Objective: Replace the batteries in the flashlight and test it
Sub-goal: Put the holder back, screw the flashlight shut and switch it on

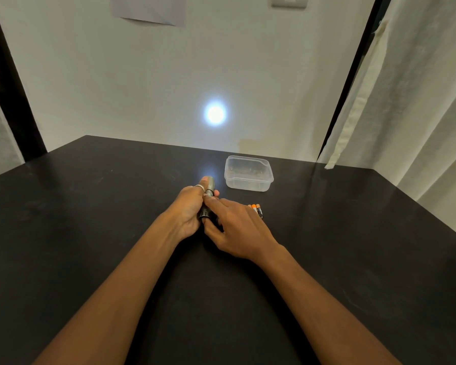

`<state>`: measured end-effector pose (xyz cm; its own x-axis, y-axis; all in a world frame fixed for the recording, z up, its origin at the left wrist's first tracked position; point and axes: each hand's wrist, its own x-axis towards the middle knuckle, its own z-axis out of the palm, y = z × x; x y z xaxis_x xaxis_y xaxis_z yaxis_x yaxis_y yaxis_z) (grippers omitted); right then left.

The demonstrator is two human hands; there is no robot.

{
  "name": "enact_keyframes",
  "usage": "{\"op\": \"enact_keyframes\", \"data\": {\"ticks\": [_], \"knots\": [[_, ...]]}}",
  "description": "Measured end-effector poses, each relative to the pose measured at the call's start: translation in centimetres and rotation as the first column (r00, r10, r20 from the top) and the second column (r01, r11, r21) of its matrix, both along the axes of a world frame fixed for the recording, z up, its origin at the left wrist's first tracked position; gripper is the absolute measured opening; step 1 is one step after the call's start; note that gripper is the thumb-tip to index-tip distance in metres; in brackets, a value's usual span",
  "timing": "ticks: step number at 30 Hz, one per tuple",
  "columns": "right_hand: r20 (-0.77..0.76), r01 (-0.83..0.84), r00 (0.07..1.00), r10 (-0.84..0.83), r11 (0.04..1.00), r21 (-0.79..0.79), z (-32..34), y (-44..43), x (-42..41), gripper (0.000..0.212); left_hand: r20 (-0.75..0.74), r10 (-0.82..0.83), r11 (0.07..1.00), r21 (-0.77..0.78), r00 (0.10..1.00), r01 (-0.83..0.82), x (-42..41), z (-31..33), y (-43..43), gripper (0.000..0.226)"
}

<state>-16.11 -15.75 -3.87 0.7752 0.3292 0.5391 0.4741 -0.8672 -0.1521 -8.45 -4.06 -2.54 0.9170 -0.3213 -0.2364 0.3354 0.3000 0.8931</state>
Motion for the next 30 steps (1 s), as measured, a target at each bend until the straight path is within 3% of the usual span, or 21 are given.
{"op": "enact_keyframes", "data": {"ticks": [19, 26, 30], "knots": [[-0.02, 0.015, 1.0, -0.014, 1.0, 0.023, 0.01, -0.01, -0.08, 0.035, -0.069, 0.029, 0.998, -0.061, 0.997, -0.033, 0.37, -0.08, -0.16, 0.037], [-0.032, 0.011, 0.999, -0.01, 0.999, 0.031, 0.0, -0.13, -0.06, 0.037, -0.037, -0.009, 0.999, -0.036, 0.999, 0.008, 0.53, -0.32, -0.03, 0.035], [-0.045, 0.02, 0.999, -0.019, 1.0, 0.022, 0.0, -0.21, -0.1, 0.031, 0.053, -0.035, 0.999, 0.001, 0.998, 0.035, 0.57, -0.43, 0.09, 0.036]]}}
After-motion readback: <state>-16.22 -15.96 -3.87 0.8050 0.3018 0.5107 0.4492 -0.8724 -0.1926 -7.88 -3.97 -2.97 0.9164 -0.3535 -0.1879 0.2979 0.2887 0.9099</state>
